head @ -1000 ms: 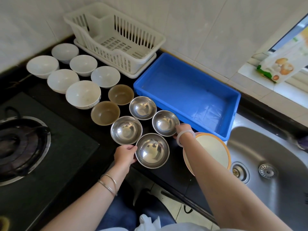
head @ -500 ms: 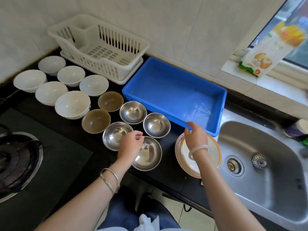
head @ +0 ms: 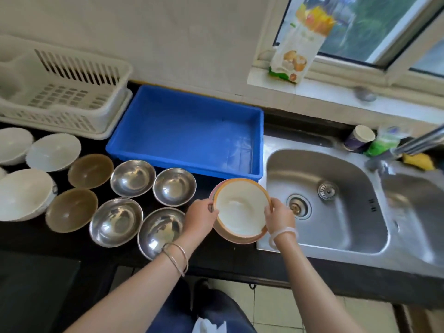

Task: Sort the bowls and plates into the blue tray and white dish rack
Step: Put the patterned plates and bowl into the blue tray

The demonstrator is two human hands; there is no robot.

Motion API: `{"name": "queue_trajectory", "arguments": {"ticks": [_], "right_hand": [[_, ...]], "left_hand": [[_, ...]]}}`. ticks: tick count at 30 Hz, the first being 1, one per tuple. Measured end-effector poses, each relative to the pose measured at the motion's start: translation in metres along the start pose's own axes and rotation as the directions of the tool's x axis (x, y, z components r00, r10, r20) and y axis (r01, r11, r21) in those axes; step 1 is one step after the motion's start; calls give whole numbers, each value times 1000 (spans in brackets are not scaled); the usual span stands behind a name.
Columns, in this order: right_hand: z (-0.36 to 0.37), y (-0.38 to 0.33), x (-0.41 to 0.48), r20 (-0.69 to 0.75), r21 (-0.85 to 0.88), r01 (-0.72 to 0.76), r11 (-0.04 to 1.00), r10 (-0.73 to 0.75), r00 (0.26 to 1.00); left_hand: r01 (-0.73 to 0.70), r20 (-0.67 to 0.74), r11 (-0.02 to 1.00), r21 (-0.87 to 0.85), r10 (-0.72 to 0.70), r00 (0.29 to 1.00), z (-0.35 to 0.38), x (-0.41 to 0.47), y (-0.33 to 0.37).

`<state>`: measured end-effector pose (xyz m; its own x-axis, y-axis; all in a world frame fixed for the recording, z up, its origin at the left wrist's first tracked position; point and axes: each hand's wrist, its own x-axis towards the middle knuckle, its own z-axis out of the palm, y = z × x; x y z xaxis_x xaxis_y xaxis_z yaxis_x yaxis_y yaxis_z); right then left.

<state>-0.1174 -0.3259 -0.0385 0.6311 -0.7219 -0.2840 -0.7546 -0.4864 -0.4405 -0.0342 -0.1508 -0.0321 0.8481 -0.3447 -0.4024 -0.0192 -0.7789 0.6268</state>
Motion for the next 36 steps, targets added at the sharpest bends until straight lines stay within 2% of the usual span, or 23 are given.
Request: {"name": "queue_trajectory", "arguments": {"ticks": [6, 10, 18, 23, 30, 36], "right_hand": [[12, -6, -23, -1, 97, -47, 994, 48, 999], [19, -13, -35, -59, 190, -82, 978, 95, 994], [19, -21, -42, -53, 310, -152, 939, 176, 983], [-8, -18, -51, -147, 325, -142, 935, 198, 969], [-63, 6, -64, -243, 383, -186, 905, 293, 925], [-84, 53, -77, -237, 419, -305, 855, 427, 872]], "left_hand": [[-1, -30, 1000, -14, 0, 1000, -12, 11, -4], [-37, -54, 999, 17, 38, 998, -16, 13, -5], [-30, 5, 998, -59, 31, 1000, -20, 15, -3], [-108, 32, 986, -124, 113, 993, -34, 14, 18], [-198, 127, 958, -206, 227, 966, -28, 7, 69], [-175, 252, 962, -209, 226, 941, 20, -8, 94]]}}
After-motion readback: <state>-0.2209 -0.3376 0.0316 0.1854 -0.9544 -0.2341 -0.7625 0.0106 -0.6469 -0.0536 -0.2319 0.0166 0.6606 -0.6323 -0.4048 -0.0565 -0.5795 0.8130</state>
